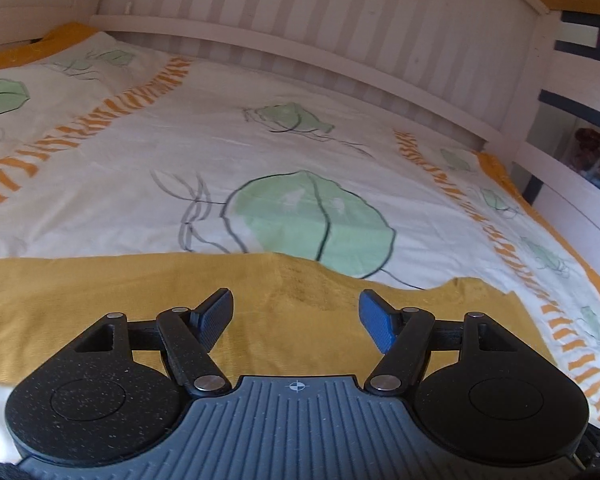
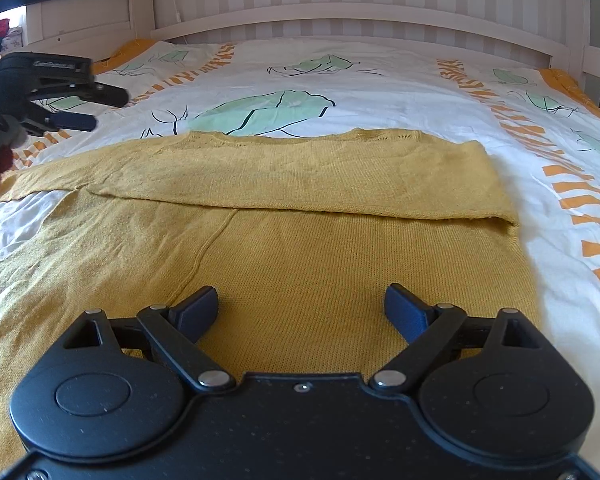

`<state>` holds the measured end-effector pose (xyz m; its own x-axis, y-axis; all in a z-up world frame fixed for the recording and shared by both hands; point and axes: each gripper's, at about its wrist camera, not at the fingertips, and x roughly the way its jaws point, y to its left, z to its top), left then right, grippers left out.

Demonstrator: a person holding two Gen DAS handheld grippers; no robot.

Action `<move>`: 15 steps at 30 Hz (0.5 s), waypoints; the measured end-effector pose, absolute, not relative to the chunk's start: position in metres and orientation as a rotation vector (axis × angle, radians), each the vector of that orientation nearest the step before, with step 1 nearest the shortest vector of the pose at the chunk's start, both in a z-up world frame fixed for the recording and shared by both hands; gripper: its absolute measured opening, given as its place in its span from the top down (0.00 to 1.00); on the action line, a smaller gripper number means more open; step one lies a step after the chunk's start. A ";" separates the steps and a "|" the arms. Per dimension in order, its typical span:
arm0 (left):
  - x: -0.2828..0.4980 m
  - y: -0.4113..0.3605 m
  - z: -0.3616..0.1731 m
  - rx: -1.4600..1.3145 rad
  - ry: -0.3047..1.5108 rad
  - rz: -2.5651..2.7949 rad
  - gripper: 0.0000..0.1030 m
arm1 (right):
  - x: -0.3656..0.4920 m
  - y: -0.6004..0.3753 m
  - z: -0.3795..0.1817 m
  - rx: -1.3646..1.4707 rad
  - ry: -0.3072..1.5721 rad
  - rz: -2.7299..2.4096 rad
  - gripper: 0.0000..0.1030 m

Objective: Fold small clothes
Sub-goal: 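Move the left tool to the other sleeve cuff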

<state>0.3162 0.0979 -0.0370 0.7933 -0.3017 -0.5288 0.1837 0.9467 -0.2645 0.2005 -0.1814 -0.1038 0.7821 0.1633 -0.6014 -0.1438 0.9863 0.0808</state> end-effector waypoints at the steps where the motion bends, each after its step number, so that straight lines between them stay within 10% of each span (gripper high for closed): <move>1: 0.317 0.106 -0.037 -0.203 0.612 -0.239 0.34 | 0.200 -0.182 -0.104 0.031 0.652 0.165 0.12; 15: 0.285 0.242 -0.019 -0.208 0.685 0.099 0.34 | 0.205 -0.177 -0.102 0.010 0.681 0.181 0.04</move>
